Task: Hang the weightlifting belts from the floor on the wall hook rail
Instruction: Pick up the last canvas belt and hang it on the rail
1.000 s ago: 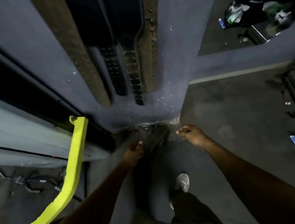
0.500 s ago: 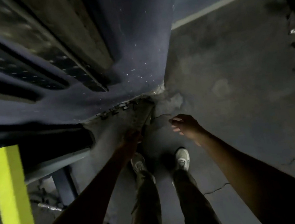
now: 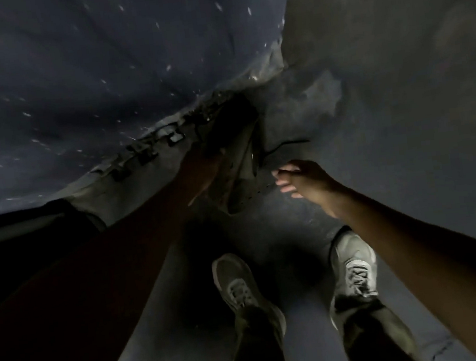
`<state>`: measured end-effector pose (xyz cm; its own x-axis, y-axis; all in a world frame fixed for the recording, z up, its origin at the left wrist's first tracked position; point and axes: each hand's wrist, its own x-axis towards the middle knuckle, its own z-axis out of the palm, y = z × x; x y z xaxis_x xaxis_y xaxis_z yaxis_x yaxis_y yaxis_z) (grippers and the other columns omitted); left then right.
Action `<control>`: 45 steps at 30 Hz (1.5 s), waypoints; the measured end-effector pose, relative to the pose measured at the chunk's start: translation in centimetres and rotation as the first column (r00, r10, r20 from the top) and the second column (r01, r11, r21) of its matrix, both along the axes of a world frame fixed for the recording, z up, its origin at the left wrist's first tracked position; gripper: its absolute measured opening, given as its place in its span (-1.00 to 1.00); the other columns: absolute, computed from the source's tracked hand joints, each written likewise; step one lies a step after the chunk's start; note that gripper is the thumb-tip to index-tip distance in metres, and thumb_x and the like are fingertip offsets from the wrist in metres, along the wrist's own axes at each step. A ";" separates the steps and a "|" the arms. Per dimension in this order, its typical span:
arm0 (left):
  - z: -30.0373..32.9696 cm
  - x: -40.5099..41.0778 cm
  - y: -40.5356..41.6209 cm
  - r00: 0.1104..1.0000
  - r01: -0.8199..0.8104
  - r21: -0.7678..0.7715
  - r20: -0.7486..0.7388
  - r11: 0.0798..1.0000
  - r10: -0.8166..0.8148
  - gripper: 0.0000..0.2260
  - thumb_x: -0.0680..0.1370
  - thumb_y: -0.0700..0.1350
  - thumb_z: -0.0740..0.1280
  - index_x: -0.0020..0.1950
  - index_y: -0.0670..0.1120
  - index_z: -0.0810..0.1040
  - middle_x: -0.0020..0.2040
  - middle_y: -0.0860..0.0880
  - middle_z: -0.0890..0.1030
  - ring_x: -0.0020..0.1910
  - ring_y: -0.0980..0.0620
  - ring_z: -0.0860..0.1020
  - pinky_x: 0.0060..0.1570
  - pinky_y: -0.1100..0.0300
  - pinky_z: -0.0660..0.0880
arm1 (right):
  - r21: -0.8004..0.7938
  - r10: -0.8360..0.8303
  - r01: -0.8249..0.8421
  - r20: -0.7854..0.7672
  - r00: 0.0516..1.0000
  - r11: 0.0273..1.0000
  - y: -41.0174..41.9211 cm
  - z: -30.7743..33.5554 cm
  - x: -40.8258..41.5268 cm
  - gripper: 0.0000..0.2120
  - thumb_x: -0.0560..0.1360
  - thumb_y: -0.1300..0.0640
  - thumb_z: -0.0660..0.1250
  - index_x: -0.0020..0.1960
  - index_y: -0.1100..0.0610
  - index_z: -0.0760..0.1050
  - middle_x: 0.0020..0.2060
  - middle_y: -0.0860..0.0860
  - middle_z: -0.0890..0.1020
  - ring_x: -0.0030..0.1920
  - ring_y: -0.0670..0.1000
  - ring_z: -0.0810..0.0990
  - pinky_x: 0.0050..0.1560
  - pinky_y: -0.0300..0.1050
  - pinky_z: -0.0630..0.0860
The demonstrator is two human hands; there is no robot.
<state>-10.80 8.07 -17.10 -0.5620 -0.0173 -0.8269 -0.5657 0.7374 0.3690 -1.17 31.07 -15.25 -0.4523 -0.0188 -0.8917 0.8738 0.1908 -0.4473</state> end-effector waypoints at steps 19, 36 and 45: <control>2.2 5.3 -1.0 0.925 -0.371 0.371 0.226 0.852 0.304 -0.38 0.39 -0.03 0.60 0.43 0.01 0.55 0.31 -0.06 0.66 0.28 -0.09 0.64 0.30 -0.14 0.57 | -0.133 -0.345 0.366 0.158 0.925 0.921 -3.3 0.7 -7.7 -0.46 0.53 -0.27 0.41 0.34 0.07 0.55 0.27 0.07 0.66 0.20 0.08 0.64 0.19 0.03 0.50; 35.8 4.9 5.8 0.636 -0.760 0.504 0.448 0.410 0.628 -0.63 0.63 0.08 0.34 0.33 -0.11 0.61 0.15 -0.16 0.74 0.06 -0.13 0.72 0.11 -0.04 0.62 | 0.193 0.363 -0.319 -0.663 0.655 0.928 2.7 32.4 -0.1 -0.76 0.46 0.08 0.53 0.02 0.21 0.67 -0.21 -0.24 0.57 -0.21 -0.32 0.58 -0.22 -0.50 0.39; 56.9 12.1 6.1 0.781 -0.424 0.799 0.085 0.426 0.619 -0.62 0.54 -0.45 0.36 0.30 -0.15 0.55 0.11 -0.07 0.74 0.16 -0.07 0.67 0.08 0.18 0.62 | -0.338 -0.070 -0.051 -0.337 0.939 0.940 6.4 55.4 0.5 -0.45 0.48 -0.19 0.43 0.32 0.14 0.63 0.26 0.09 0.71 0.37 0.12 0.62 0.42 0.07 0.48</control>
<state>1.33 14.14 39.75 -0.8105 0.1907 -0.5538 -0.5856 -0.2798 0.7608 -0.69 37.49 40.12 -0.7274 -0.2844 -0.6245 0.6582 -0.0317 -0.7522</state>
